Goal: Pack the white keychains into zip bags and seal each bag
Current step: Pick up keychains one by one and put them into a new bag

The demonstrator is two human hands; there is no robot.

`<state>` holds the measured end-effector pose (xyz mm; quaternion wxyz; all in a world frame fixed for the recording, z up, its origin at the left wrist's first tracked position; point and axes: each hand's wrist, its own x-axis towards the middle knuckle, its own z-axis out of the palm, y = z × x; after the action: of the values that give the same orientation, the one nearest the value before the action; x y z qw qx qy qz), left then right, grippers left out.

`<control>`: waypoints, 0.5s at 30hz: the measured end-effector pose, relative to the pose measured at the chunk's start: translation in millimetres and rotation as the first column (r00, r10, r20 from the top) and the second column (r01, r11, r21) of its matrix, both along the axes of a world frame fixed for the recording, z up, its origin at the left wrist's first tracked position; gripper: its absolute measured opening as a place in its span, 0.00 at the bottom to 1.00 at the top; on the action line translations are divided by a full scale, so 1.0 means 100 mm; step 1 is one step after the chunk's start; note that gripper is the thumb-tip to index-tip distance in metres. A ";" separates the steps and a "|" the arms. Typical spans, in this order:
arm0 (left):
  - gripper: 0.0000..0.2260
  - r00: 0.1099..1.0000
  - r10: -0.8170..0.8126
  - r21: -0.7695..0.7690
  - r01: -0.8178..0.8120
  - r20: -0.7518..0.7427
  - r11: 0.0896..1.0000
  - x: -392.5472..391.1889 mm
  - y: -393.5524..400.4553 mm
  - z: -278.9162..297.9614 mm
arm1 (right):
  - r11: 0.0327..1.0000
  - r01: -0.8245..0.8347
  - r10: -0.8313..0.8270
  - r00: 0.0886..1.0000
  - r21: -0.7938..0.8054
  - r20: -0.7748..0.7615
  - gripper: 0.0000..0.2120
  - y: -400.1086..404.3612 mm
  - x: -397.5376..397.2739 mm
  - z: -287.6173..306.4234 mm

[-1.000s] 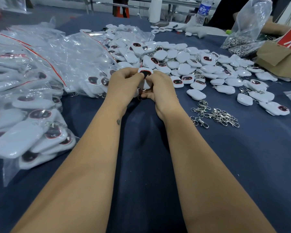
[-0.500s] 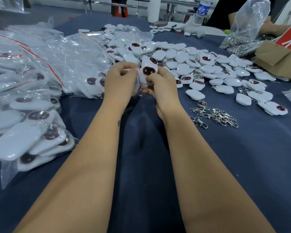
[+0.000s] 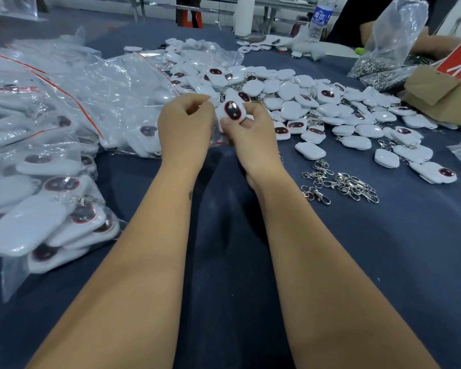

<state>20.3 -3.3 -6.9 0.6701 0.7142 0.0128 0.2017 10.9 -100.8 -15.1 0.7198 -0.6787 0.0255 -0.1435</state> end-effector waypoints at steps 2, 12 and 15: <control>0.07 0.999 0.012 0.010 -0.013 0.038 1.000 -0.01 -0.02 0.03 | 0.971 0.063 -0.064 0.998 -0.229 0.000 0.10 0.05 -0.03 -0.03; 0.07 0.985 0.110 0.005 -0.111 0.135 0.994 -0.06 -0.03 0.06 | 0.697 0.115 0.017 0.984 -0.708 0.177 0.08 0.09 0.00 -0.09; 0.08 0.988 0.075 0.056 -0.083 0.133 0.995 -0.07 -0.04 0.04 | 0.738 0.185 -0.049 0.974 -0.649 0.221 0.08 0.07 -0.05 -0.03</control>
<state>13.8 -6.9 -3.0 0.6388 0.7186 -0.0091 0.2746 6.3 -94.2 -18.5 0.4193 -0.8706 -0.0531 -0.2521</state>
